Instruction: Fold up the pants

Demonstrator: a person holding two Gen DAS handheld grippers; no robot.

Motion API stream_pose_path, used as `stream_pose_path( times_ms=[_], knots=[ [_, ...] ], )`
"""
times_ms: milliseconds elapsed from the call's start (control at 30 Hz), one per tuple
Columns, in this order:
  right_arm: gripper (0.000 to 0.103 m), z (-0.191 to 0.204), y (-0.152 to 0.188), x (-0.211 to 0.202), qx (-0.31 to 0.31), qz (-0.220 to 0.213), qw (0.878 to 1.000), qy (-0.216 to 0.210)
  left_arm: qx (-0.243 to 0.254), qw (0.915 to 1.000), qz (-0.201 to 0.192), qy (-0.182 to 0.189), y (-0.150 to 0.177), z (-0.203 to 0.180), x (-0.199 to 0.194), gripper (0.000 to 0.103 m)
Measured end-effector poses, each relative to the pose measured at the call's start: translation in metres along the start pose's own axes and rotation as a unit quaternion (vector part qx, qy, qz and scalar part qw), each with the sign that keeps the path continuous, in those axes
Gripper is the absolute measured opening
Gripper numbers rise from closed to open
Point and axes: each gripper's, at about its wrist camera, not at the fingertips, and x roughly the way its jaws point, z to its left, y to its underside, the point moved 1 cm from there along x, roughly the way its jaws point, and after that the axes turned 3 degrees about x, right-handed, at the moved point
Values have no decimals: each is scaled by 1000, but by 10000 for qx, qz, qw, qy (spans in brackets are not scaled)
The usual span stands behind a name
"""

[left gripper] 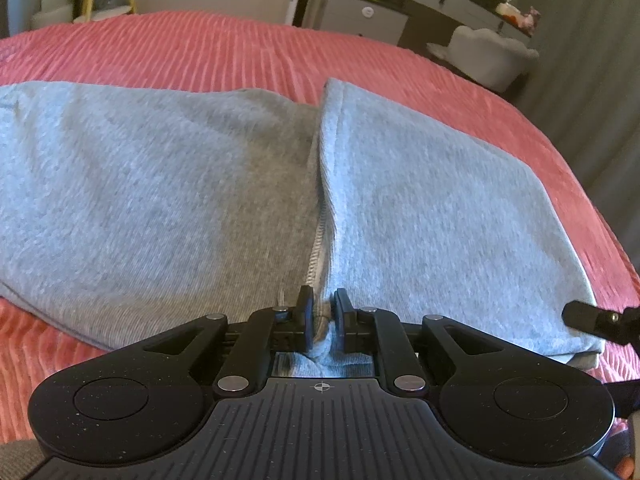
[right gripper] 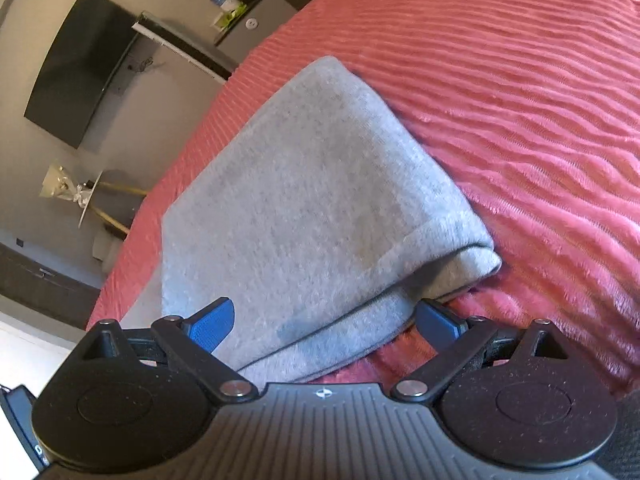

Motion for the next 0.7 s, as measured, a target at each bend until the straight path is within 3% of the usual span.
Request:
stream_pose_path(
  times_ms=[133, 333, 400, 467, 500, 567, 700],
  knots=[
    [97, -2, -4, -12, 73, -394, 9992, -5, 51, 10000, -6, -29, 1, -1, 0, 14],
    [97, -23, -12, -39, 610, -1180, 9900, -473, 125, 9999, -7, -21, 1, -2, -1, 14],
    [96, -31, -16, -46, 874, -1454, 9851, -266, 143, 9999, 0, -67, 1, -3, 0, 15],
    [97, -33, -17, -59, 937, -2058, 9724, 574, 104, 9999, -13, -33, 1, -2, -1, 18],
    [97, -37, -19, -63, 1123, -2025, 9720, 392, 64, 10000, -32, 22, 1, -1, -2, 20],
    [97, -37, -24, -62, 1229, -1627, 9778, -483, -40, 9998, -94, 193, 1, 1, -4, 30],
    [97, 1, -19, -57, -147, -1518, 9866, -578, -142, 9991, -358, 160, 2, 2, -13, 37]
  ],
)
